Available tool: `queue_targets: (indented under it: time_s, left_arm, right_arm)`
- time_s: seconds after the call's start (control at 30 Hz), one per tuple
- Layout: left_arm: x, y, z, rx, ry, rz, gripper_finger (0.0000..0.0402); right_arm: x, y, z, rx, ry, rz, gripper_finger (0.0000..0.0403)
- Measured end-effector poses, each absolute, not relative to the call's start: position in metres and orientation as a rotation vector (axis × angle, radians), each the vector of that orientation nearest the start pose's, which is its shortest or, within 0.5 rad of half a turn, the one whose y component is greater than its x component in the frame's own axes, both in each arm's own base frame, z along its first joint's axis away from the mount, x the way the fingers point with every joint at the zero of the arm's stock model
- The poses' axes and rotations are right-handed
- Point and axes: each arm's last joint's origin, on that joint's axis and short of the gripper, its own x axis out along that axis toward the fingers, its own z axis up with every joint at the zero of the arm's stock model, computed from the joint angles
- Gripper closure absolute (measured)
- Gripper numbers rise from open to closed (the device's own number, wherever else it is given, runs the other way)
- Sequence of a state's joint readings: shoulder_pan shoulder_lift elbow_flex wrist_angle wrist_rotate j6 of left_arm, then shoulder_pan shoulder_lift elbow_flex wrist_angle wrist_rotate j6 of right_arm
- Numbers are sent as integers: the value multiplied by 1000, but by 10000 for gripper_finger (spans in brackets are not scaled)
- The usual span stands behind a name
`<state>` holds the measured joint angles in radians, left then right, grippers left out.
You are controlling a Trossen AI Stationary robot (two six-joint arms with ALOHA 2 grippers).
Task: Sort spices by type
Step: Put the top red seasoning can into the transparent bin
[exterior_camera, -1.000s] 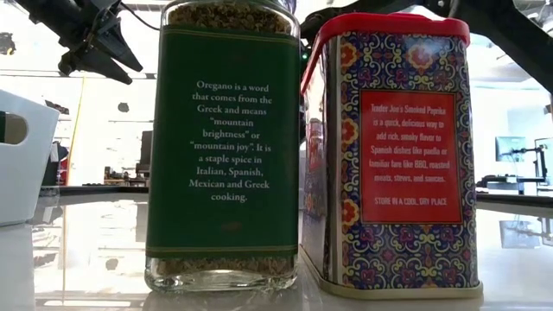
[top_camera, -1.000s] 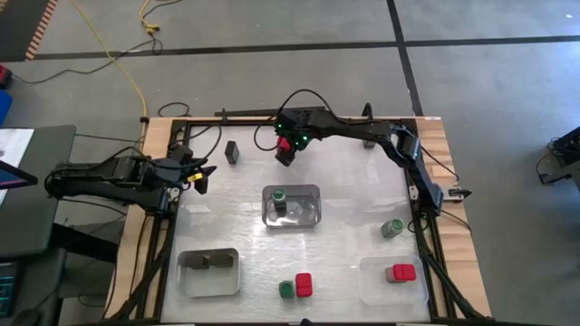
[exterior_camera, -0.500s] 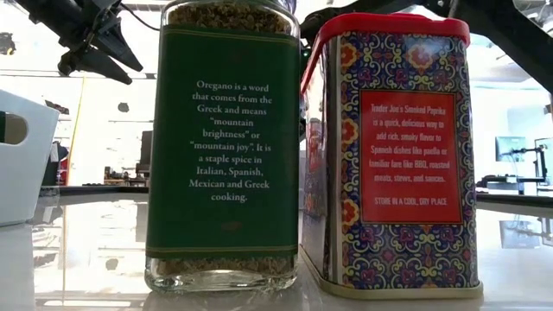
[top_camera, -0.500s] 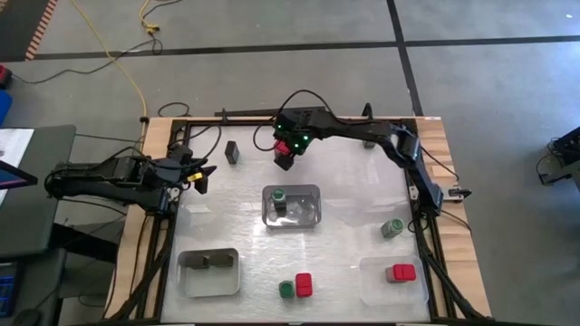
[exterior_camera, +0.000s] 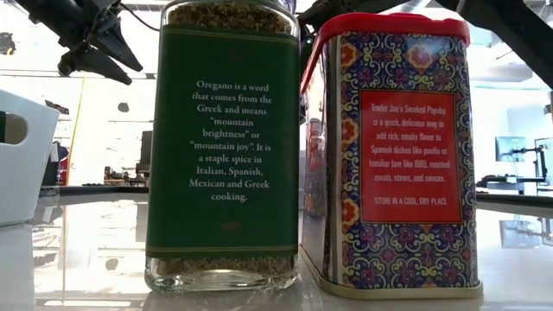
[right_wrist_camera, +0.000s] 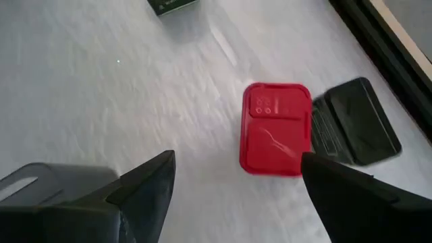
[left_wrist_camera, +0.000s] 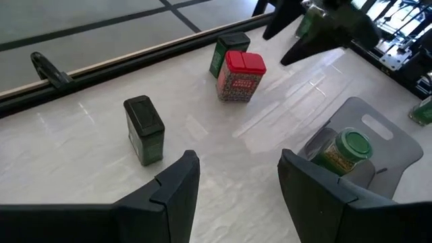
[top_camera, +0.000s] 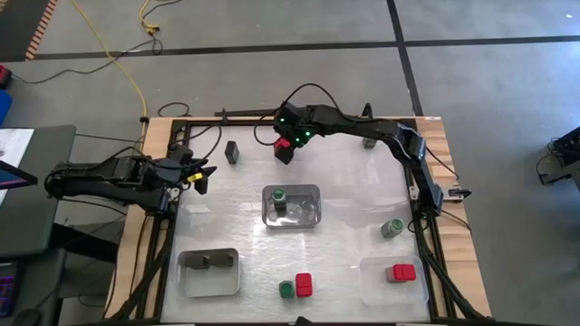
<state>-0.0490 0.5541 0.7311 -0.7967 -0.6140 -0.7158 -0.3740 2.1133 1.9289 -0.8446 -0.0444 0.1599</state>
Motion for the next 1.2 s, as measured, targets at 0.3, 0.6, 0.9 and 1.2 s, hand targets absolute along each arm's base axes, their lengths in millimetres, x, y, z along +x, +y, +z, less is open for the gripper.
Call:
queue_targets:
  time_s: [0.3,0.6,0.9,1.2]
  left_arm:
    - [101,12,292,-472,368,726,209]
    - [101,12,292,-478,364,727,209]
    - [102,12,291,-486,362,730,209]
    - [102,12,291,-475,366,728,209]
  right_arm:
    - [432,-174,265,290,905,-410,58]
    - [441,-179,231,306,983,-416,58]
    - [444,-180,216,321,1027,-432,58]
    - [444,-180,215,309,1037,-451,84]
